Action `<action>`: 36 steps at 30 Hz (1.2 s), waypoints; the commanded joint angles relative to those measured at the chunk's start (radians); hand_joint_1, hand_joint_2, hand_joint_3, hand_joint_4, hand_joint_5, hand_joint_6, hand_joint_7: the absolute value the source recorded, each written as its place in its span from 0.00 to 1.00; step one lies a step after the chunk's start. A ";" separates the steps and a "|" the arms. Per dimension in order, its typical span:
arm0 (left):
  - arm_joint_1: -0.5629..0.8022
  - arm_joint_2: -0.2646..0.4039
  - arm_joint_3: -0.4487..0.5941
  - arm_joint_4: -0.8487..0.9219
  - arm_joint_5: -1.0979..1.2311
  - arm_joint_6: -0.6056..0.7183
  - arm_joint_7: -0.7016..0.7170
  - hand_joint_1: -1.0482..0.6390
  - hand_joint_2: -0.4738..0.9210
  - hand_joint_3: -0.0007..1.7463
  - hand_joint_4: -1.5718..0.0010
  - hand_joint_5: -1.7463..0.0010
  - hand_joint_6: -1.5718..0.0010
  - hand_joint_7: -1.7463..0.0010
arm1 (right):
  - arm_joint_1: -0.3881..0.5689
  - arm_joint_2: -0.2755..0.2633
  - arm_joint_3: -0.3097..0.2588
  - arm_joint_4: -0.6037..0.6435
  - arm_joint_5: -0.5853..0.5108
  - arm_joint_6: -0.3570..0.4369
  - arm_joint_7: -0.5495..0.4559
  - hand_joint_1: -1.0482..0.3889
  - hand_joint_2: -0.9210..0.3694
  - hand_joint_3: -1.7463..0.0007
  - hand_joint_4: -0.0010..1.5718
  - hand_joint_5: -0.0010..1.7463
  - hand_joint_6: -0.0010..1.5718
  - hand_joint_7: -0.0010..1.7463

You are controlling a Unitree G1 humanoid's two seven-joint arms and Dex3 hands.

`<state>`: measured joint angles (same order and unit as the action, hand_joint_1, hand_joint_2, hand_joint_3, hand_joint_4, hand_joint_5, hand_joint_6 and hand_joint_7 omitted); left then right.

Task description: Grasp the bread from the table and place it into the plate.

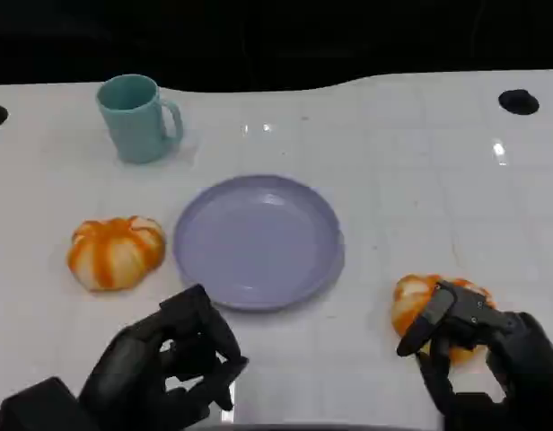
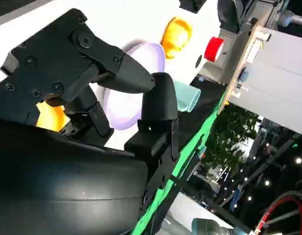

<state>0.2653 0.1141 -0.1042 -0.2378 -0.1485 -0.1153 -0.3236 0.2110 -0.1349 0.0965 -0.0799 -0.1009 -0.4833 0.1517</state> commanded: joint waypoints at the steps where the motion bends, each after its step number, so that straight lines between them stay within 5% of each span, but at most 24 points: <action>1: 0.000 0.008 0.009 0.000 0.004 -0.007 0.006 0.30 1.00 0.23 0.55 0.00 0.70 0.00 | 0.003 -0.004 -0.010 -0.005 0.008 0.000 -0.006 0.58 0.38 0.28 0.59 1.00 0.46 0.85; 26: 0.002 0.008 0.011 -0.005 0.002 -0.001 0.006 0.30 1.00 0.23 0.56 0.00 0.70 0.00 | 0.001 -0.001 -0.012 -0.006 0.031 0.002 0.002 0.59 0.38 0.29 0.56 1.00 0.46 0.83; 36: 0.000 0.010 0.012 -0.006 0.000 -0.002 0.004 0.29 1.00 0.22 0.55 0.00 0.69 0.00 | -0.010 -0.037 -0.035 -0.089 0.057 0.101 0.032 0.56 0.36 0.39 0.38 0.82 0.38 0.62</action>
<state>0.2652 0.1141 -0.1025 -0.2377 -0.1489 -0.1161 -0.3236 0.2088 -0.1410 0.0801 -0.1339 -0.0424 -0.4195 0.1719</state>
